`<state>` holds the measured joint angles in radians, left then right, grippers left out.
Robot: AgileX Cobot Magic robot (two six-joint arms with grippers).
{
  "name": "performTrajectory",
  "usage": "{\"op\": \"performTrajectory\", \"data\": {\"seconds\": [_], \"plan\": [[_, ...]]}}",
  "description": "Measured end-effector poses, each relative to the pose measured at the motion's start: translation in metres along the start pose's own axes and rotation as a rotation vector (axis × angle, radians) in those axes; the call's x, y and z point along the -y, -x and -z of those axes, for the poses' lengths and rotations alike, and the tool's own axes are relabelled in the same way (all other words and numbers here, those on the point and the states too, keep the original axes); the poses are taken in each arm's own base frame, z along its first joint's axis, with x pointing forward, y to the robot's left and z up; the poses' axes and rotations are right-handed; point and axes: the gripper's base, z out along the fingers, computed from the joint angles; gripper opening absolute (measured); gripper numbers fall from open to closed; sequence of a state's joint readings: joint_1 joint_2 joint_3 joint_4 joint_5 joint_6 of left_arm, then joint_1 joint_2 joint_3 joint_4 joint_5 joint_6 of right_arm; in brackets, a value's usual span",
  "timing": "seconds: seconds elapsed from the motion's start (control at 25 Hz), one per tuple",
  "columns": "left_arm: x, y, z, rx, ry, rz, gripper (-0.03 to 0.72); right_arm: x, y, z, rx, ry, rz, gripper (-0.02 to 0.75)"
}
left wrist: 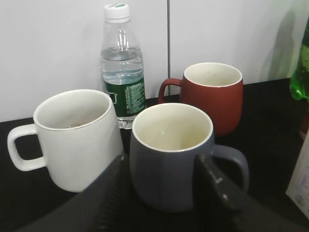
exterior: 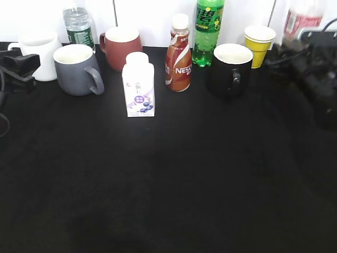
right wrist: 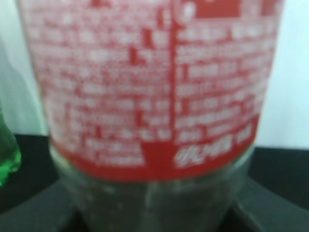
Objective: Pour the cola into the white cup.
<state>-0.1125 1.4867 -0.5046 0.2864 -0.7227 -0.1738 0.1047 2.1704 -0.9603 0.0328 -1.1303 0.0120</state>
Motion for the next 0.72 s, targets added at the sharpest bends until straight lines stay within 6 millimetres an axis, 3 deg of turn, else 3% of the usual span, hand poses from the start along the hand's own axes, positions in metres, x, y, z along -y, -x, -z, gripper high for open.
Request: {"op": "performTrajectory", "data": {"seconds": [0.2,0.32,0.36,0.6,0.72], "plan": [[0.000,0.000,0.000,0.000,0.000,0.001,0.333,-0.001,-0.014,-0.006,0.027,0.010,-0.002,0.389],[0.000,0.000,0.000,0.000,0.000,0.001,0.333,0.000,-0.013,-0.006,0.035,0.000,-0.007,0.561],[0.000,0.000,0.000,0.000,0.000,0.001,0.333,0.001,-0.012,-0.004,0.037,-0.004,-0.009,0.587],[0.000,0.000,0.000,0.000,0.000,0.001,0.333,0.000,-0.005,0.033,-0.023,0.011,-0.002,0.598],[-0.001,-0.001,0.004,-0.061,0.018,0.025,0.333,-0.001,0.022,0.056,-0.056,0.020,0.000,0.596]]}}
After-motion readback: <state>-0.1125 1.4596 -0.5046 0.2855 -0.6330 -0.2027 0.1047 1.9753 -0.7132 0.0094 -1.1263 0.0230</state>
